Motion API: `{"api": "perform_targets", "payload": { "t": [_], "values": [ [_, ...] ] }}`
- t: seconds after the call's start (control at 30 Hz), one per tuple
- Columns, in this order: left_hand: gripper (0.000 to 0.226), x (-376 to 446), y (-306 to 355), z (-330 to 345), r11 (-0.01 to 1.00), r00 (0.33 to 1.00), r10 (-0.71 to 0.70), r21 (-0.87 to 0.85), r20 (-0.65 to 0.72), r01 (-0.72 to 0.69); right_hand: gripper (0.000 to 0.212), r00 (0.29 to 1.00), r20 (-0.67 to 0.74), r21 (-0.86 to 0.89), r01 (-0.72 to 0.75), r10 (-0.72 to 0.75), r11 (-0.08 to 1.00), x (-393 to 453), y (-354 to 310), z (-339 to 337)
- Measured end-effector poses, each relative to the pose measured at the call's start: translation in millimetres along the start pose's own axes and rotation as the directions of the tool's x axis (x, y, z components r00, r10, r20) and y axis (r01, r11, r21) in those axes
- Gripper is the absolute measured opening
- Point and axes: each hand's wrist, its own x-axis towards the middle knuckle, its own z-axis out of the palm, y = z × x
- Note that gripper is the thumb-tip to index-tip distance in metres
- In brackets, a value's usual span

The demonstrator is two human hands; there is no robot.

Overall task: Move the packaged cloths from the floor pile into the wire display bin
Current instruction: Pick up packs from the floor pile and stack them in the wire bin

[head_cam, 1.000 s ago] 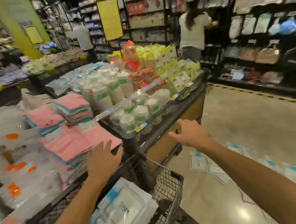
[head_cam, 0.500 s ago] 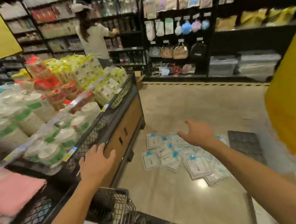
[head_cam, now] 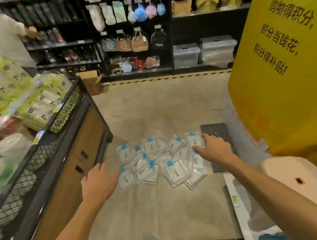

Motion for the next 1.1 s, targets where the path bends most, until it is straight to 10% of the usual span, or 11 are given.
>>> {"api": "perform_targets", "payload": {
  "t": [0.6,1.1],
  "values": [
    [0.070,239.9,120.9,92.0,0.989,0.942,0.150,-0.039,0.300,-0.145,0.079,0.947,0.077,0.049,-0.315,0.311,0.948,161.9,63.3,7.0],
    [0.071,266.1,185.3,321.5,0.884,0.778,-0.272,-0.173,0.567,0.435,0.071,0.901,0.399,0.092,-0.226,0.172,0.970,401.2,129.0,152.4]
  ]
}}
